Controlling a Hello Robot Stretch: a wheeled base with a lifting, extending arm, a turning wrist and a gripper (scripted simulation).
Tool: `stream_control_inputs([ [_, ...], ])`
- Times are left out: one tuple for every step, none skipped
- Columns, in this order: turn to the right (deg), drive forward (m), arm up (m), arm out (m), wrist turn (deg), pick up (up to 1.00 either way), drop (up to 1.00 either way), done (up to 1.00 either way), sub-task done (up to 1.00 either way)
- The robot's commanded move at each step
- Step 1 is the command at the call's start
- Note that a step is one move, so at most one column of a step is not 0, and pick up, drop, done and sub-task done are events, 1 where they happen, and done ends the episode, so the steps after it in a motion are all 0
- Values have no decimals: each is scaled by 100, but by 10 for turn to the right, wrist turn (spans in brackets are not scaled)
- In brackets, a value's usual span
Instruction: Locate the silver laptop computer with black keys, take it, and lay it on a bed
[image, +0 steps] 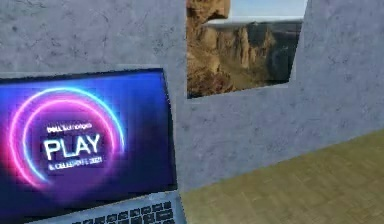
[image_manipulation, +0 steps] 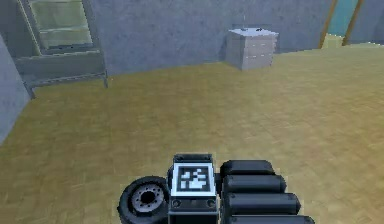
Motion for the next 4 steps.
stream_control_inputs([
  [-450, 0, 0, 0, 0, 0, 0, 0, 0],
  [-450, 0, 0, 0, 0, 0, 0, 0, 0],
  [-180, 0, 0, 0, 0, 0, 0, 0, 0],
  [0, 25, 0, 0, 0, 0, 0, 0, 0],
])
